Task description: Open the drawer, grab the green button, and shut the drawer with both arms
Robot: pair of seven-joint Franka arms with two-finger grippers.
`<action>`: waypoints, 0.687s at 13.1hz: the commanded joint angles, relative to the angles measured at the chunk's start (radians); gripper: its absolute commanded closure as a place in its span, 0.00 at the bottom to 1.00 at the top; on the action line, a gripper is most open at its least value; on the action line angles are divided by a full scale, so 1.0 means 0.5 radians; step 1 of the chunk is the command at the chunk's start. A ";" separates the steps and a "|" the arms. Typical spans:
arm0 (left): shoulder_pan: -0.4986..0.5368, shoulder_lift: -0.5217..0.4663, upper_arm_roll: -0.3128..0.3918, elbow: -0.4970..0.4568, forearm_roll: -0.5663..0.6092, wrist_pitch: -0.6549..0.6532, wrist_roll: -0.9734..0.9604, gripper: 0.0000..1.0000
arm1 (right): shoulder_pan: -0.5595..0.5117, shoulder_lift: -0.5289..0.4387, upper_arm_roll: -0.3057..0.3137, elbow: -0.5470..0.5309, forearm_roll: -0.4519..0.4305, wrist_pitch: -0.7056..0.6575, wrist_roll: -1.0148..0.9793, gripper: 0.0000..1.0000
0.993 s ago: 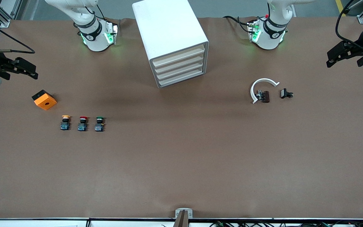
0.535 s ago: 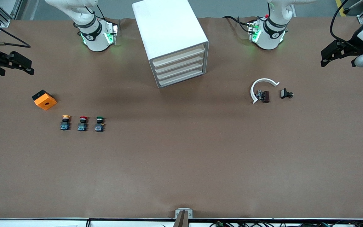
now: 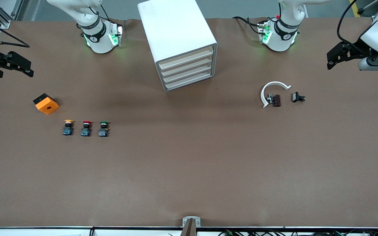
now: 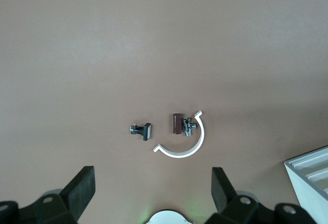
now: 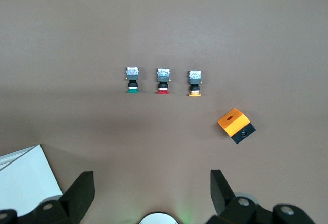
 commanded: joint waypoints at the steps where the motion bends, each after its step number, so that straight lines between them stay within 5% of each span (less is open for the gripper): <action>1: 0.011 -0.021 -0.008 -0.001 -0.015 -0.002 0.037 0.00 | 0.014 0.009 -0.001 0.033 -0.002 -0.032 0.005 0.00; 9: 0.036 -0.021 0.020 0.021 -0.064 -0.014 0.040 0.00 | 0.014 0.012 0.003 0.042 -0.008 -0.041 -0.001 0.00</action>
